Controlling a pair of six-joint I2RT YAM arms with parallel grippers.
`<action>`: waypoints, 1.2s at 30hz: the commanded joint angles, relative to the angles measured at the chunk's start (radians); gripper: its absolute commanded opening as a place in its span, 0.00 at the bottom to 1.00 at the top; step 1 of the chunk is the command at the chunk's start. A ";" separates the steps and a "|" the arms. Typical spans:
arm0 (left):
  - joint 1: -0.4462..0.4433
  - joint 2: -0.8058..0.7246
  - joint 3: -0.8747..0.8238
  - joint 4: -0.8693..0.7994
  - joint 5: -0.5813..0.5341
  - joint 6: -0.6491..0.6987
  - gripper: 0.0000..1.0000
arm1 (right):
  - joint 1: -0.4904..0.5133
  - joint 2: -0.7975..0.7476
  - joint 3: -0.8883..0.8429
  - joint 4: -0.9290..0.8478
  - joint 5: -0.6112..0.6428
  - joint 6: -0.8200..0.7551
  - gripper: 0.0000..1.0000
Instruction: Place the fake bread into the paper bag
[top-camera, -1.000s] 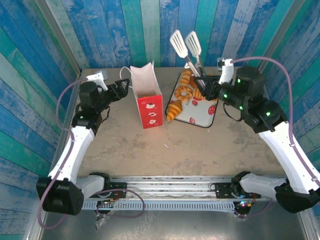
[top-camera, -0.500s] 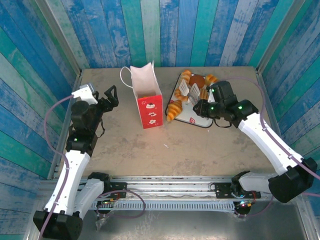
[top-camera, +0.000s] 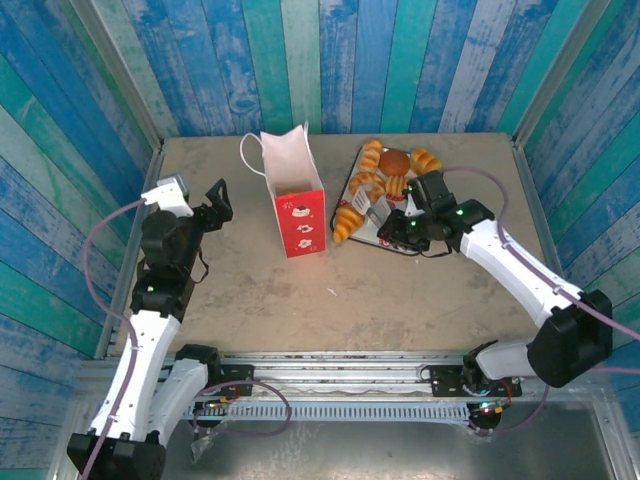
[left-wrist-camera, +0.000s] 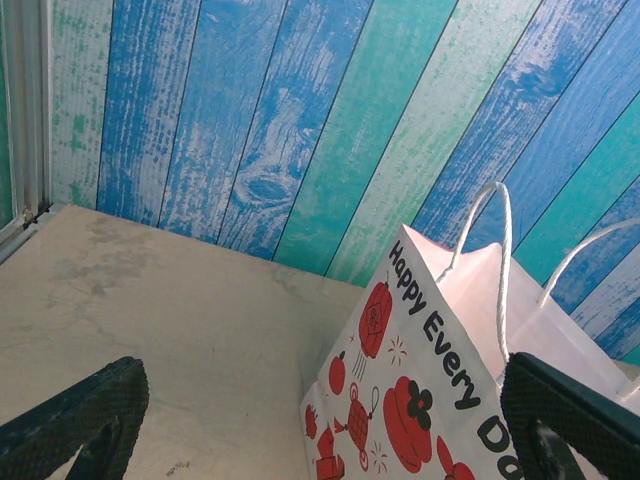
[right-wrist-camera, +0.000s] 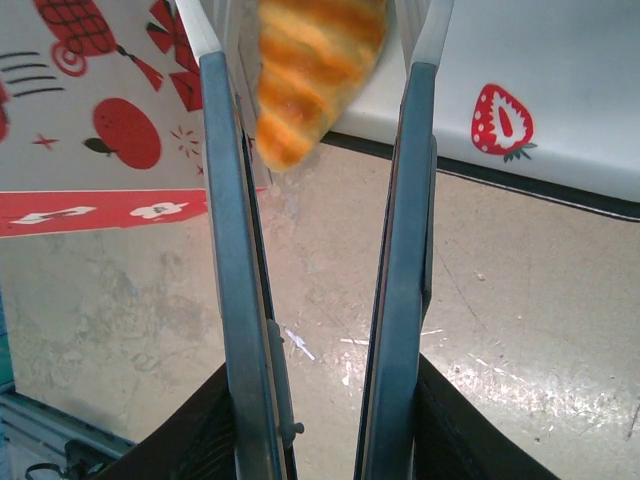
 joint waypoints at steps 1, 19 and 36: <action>-0.001 0.003 -0.013 0.012 -0.012 0.031 0.94 | 0.015 0.028 0.019 0.034 -0.015 0.020 0.40; -0.002 0.010 -0.002 0.011 -0.020 0.055 0.94 | 0.055 0.117 0.030 0.104 -0.026 0.039 0.43; -0.002 -0.023 -0.006 -0.005 -0.044 0.056 0.94 | 0.100 0.222 0.147 -0.006 0.043 -0.038 0.42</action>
